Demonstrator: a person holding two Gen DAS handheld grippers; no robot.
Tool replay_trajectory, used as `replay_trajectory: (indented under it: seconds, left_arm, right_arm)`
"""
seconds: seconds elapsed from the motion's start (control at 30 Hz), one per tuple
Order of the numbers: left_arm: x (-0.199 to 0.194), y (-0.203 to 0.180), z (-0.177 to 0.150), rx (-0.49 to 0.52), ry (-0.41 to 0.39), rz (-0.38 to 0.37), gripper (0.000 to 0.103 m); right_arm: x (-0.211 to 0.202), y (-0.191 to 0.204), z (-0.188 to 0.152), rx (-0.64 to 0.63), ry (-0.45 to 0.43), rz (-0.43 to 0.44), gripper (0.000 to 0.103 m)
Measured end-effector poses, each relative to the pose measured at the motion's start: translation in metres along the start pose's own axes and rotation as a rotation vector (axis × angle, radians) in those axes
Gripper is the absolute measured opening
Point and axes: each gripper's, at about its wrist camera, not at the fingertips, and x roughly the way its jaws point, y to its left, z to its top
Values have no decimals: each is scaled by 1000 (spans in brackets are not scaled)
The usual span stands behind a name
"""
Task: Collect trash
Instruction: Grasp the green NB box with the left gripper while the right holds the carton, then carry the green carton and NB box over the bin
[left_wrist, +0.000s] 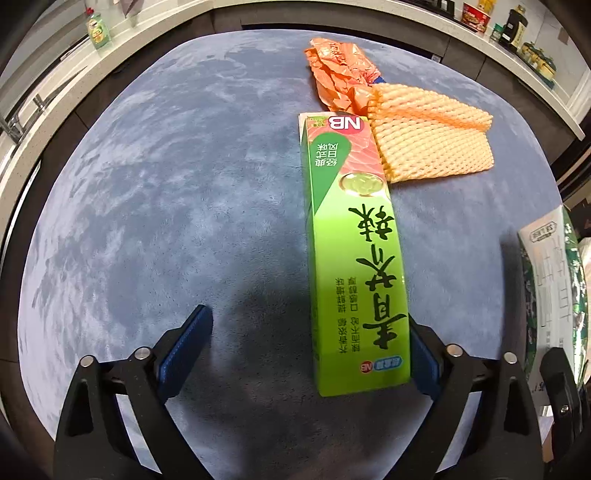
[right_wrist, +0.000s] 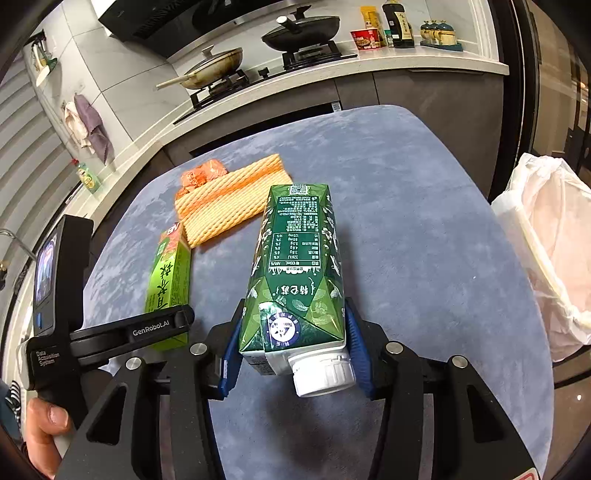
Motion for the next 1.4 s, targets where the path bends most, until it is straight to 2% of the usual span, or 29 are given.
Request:
replay_trajectory:
  seconds: [0.03, 0.13, 0.2, 0.23, 0.53, 0.8, 1.1, 1.4]
  left_arm:
    - [-2, 0, -1, 3, -8, -5, 82]
    - [-7, 0, -2, 20, -24, -17, 65]
    - [-14, -1, -3, 32, -31, -29, 43]
    - [-15, -2, -1, 34, -29, -36, 39]
    - [-41, -8, -10, 45, -75, -52, 38]
    - [-80, -34, -19, 102, -140, -97, 38]
    - [-117, -79, -35, 196, -200, -149, 38]
    - [-137, -146, -56, 314, -221, -197, 38]
  right_arm:
    - [0, 0, -1, 0, 2, 1, 47]
    - [-1, 1, -3, -1, 6, 2, 47]
    - [-2, 1, -4, -2, 5, 1, 47]
    - [-2, 0, -3, -1, 4, 1, 47]
    - [-17, 0, -1, 1, -29, 5, 47]
    - [-44, -8, 3, 23, -87, 8, 47]
    - [-82, -34, 8, 70, -165, -8, 47]
    - [-118, -82, 9, 137, -229, -53, 47]
